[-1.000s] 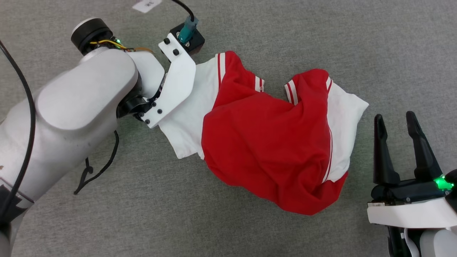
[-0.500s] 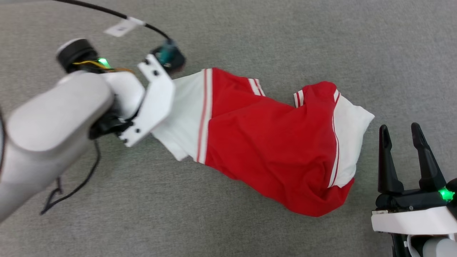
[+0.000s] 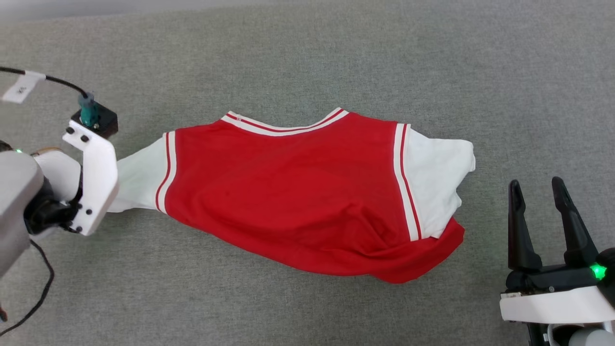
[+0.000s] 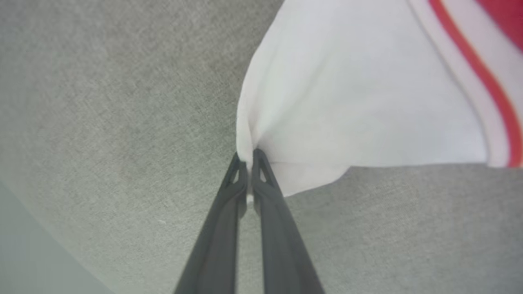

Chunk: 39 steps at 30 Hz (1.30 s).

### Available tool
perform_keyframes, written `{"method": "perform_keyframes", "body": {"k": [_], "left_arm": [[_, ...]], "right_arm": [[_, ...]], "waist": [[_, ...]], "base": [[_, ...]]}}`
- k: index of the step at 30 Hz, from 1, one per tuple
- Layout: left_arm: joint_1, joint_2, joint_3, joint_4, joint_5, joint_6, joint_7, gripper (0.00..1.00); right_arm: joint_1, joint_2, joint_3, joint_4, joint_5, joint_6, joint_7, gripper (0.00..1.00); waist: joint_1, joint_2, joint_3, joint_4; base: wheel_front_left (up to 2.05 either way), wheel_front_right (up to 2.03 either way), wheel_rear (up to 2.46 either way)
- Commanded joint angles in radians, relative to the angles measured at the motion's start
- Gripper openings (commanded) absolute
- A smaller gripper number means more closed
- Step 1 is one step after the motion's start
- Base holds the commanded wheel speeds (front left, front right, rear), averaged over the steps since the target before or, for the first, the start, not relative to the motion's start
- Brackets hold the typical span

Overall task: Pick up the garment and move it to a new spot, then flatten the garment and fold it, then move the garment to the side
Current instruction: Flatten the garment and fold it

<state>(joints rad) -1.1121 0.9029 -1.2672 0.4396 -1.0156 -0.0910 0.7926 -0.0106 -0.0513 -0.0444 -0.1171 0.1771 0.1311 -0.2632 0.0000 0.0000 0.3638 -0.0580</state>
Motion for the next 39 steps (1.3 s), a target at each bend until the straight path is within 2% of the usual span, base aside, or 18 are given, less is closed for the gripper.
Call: {"method": "perform_keyframes", "body": {"k": [1,6,8,9,10,11,15,18,22,27,29,31,35,39], "left_arm": [[0.022,-0.021,0.01,0.014,-0.001,0.013,-0.053,1.0],[0.047,-0.062,0.045,0.037,0.025,0.033,-0.243,1.0],[0.052,-0.076,0.078,0.024,0.044,0.051,-0.369,1.0],[0.052,-0.076,0.078,0.024,0.044,0.051,-0.369,1.0],[0.071,-0.077,0.093,0.012,0.091,0.091,-0.499,1.0],[0.071,-0.077,0.093,0.012,0.091,0.091,-0.499,1.0],[0.123,-0.084,0.139,-0.038,0.145,0.207,-0.738,1.0],[0.191,-0.077,0.169,-0.088,0.154,0.292,-0.87,1.0],[0.282,-0.062,0.208,-0.16,0.16,0.414,-1.002,1.0],[0.426,-0.061,0.293,-0.29,0.173,0.575,-1.056,1.0],[0.483,-0.077,0.345,-0.365,0.217,0.643,-1.059,1.0],[0.553,-0.087,0.409,-0.425,0.265,0.701,-1.058,1.0],[0.693,-0.128,0.53,-0.518,0.366,0.768,-1.058,1.0],[0.809,-0.198,0.625,-0.569,0.448,0.783,-1.058,1.0]], "right_arm": [[0.015,0.002,-0.003,0.007,-0.008,-0.001,-0.002,1.0],[0.028,0.002,-0.031,0.013,-0.022,-0.001,-0.002,1.0],[0.028,0.002,-0.048,0.007,-0.042,-0.001,-0.002,1.0],[0.028,0.002,-0.048,0.007,-0.042,-0.001,-0.002,1.0],[0.02,0.002,-0.066,0.0,-0.067,-0.001,-0.002,1.0],[0.02,0.002,-0.066,0.0,-0.067,-0.001,-0.002,1.0],[-0.027,0.002,-0.111,-0.026,-0.123,-0.001,-0.002,1.0],[-0.067,-0.002,-0.116,-0.037,-0.192,-0.001,-0.002,1.0],[-0.151,-0.091,-0.086,-0.01,-0.225,-0.001,-0.002,1.0],[-0.253,-0.238,0.003,0.097,-0.206,-0.001,-0.002,1.0],[-0.299,-0.308,0.062,0.148,-0.176,-0.001,0.048,1.0],[-0.341,-0.37,0.135,0.175,-0.13,-0.001,0.143,1.0],[-0.441,-0.504,0.29,0.185,-0.007,-0.001,0.349,1.0],[-0.518,-0.635,0.46,0.178,0.135,-0.001,0.578,1.0]], "waist": [[0.0,0.0,-0.016,0.008],[0.0,0.0,-0.082,0.029],[0.0,0.0,-0.113,0.037],[0.0,0.0,-0.113,0.037],[0.0,0.0,-0.142,0.045],[0.0,0.0,-0.142,0.045],[0.0,0.0,-0.191,0.067],[0.0,0.0,-0.215,0.085],[0.0,0.0,-0.229,0.1],[0.0,0.0,-0.233,0.118],[0.0,0.0,-0.23,0.126],[0.0,0.0,-0.223,0.132],[0.0,0.0,-0.198,0.145],[0.0,0.0,-0.17,0.163]], "base": [[0.0,0.0,0.0],[0.0,0.0,0.0],[0.0,0.0,0.0],[0.0,0.0,0.0],[0.0,0.0,0.0],[0.0,0.0,0.0],[0.0,0.0,0.0],[0.0,0.0,0.0],[0.0,0.0,0.0],[0.0,0.0,0.0],[0.0,0.0,0.0],[0.0,0.0,0.0],[0.0,0.0,0.0],[0.0,0.0,0.0]]}}
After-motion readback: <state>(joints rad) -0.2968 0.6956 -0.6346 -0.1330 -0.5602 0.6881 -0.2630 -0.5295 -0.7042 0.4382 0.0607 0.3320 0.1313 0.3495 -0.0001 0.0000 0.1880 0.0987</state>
